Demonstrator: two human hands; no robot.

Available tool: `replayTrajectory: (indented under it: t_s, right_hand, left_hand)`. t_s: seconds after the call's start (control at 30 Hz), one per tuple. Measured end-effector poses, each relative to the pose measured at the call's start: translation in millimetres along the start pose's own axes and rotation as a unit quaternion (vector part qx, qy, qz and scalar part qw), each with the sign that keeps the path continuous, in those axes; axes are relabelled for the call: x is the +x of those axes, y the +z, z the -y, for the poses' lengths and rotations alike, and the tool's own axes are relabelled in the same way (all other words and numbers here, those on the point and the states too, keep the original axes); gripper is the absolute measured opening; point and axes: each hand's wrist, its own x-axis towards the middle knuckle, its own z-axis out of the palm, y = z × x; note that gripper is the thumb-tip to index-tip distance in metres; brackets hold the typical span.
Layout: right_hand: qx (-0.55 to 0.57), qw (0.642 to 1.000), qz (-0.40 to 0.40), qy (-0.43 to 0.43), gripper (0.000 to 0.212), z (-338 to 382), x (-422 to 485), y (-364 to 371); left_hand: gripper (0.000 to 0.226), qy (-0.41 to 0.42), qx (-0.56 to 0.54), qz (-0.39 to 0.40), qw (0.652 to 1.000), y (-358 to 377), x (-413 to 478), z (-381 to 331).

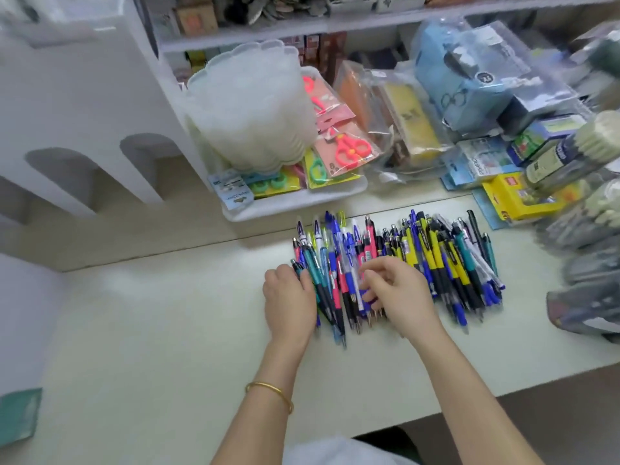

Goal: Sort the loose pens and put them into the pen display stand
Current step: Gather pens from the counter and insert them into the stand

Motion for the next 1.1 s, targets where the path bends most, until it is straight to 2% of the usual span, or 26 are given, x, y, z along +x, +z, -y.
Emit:
replayTrajectory:
  t_s: [0.17, 0.27, 0.33, 0.47, 0.57, 0.67, 0.77, 0.97, 1.1]
  right_hand:
    - [0.014, 0.999, 0.036, -0.012, 0.017, 2.4, 16.1, -15.9]
    - [0.007, 0.998, 0.061, -0.022, 0.018, 2.6, 24.0, -18.7]
    - [0.011, 0.997, 0.071, -0.029, 0.018, 1.5, 29.2, -18.1]
    - [0.007, 0.996, 0.074, -0.05, 0.02, -0.4, 37.0, -16.7]
    - [-0.086, 0.984, 0.078, -0.137, 0.025, 3.2, 42.9, -15.1]
    - [-0.253, 0.933, 0.119, -0.228, 0.033, 10.6, 46.8, -4.6]
    - [-0.394, 0.881, 0.135, -0.226, 0.031, 14.1, 49.0, 6.8]
    - [-0.382, 0.89, 0.143, -0.203, 0.033, 12.0, 52.7, 9.8]
    - [-0.367, 0.898, 0.145, -0.196, 0.025, 10.6, 56.0, 7.3]
  left_hand:
    - [0.03, -0.009, -0.01, -0.021, 1.0, 5.3, 3.7, -11.6]
    - [0.047, 0.027, 0.045, -0.032, 0.998, 15.7, -8.5, -16.5]
    - [0.062, 0.021, 0.078, -0.04, 0.996, 21.8, -13.4, -19.4]
    - [0.071, 0.008, 0.082, -0.039, 0.996, 24.8, -13.1, -21.9]
    - [0.075, -0.002, 0.082, -0.026, 0.996, 23.6, -11.8, -21.3]
    - [0.078, 0.013, 0.092, -0.038, 0.995, 23.2, -10.4, -22.7]
    - [0.076, 0.027, 0.109, -0.082, 0.99, 29.6, -7.1, -20.3]
    - [0.07, 0.015, 0.139, -0.085, 0.987, 26.3, -1.7, -23.9]
    - [0.064, 0.03, 0.141, -0.102, 0.984, 31.0, -2.6, -22.4]
